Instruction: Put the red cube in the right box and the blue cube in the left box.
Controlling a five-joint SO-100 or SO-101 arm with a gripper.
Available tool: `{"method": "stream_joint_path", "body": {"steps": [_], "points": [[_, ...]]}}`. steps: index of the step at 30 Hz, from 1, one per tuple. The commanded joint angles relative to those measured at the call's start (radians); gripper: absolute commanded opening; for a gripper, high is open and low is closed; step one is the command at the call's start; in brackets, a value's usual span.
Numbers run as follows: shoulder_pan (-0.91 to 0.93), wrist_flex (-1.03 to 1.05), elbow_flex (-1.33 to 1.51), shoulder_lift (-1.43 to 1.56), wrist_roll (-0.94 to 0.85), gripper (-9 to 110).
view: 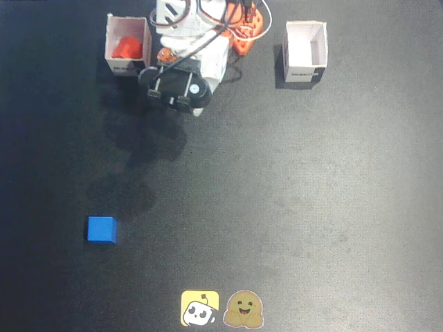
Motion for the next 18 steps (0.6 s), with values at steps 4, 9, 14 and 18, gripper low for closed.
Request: {"method": "stream_joint_path", "body": {"steps": [4, 9, 14, 18], "points": [[0.074, -0.018, -0.049, -0.049, -0.087, 0], [0.135, -0.04, -0.172, -0.225, -0.133, 0], [0.166, -0.106, -0.279, -0.42, -0.13, 0], [0.19, -0.187, -0.334, -0.546, -0.14, 0]]}}
